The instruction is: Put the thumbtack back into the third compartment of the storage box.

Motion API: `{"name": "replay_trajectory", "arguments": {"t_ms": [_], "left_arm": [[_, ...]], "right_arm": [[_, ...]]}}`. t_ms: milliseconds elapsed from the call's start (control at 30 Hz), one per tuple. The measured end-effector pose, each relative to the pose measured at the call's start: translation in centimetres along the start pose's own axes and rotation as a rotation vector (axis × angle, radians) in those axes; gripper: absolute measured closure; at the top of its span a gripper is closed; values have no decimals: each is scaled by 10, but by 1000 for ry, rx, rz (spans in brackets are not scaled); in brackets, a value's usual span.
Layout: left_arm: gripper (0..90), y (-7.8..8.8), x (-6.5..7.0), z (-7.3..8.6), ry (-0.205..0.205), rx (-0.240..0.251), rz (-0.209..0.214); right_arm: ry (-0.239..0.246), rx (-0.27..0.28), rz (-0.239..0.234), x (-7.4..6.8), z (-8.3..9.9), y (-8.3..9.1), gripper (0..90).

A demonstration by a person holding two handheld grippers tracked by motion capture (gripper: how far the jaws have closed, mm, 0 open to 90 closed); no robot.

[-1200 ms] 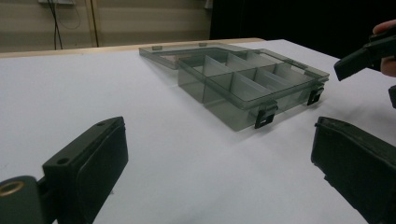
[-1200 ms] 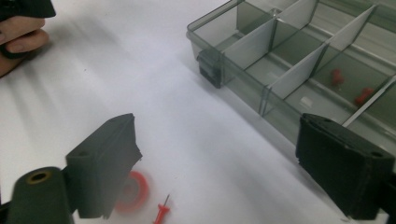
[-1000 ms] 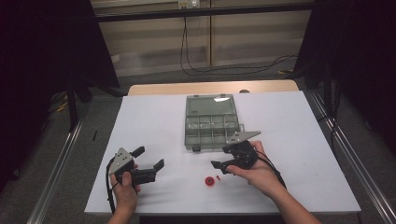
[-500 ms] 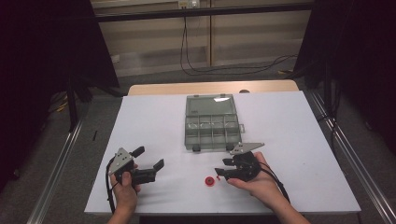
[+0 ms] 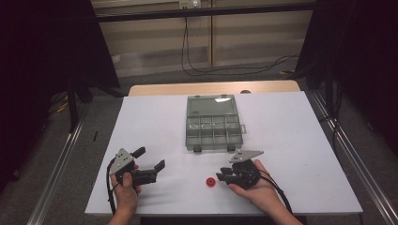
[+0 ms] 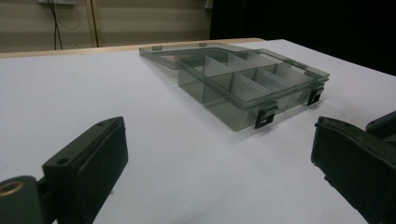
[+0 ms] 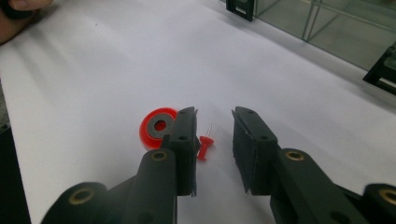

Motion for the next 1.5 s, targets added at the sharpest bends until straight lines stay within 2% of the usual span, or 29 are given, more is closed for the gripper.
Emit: {"name": "replay_trajectory", "arguments": {"t_ms": [167, 267, 500, 600, 800, 867, 967, 1500], "left_arm": [[40, 0, 0, 0, -1, 0, 3], [40, 0, 1, 0, 3, 0, 5], [40, 0, 0, 0, 0, 0, 5], [40, 0, 0, 0, 0, 0, 6], [40, 0, 0, 0, -1, 0, 6], [40, 0, 0, 0, 0, 0, 6], [40, 0, 0, 0, 0, 1, 5], [40, 0, 0, 1, -9, -7, 3]], "right_arm": [[-6, -2, 4, -1, 2, -1, 746], [6, 7, -2, -3, 2, -2, 755], [7, -13, -1, -5, 6, -5, 801], [3, -25, 16, -3, 8, -6, 832], [25, -18, 27, -2, 8, -7, 855], [19, -16, 25, -2, 8, -6, 860], [9, -5, 32, 0, 7, -5, 861], [-4, 41, 12, 6, -12, 9, 862]]}}
Point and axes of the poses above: each handheld gripper's, and its own axes: y roughly backward along the jaws, z roughly out of its underside, x roughly to its right, the point moved 9 cm from there along -y, roughly forward along the jaws, and after that the axes turned 8 degrees about -z, right-handed, at the moved point
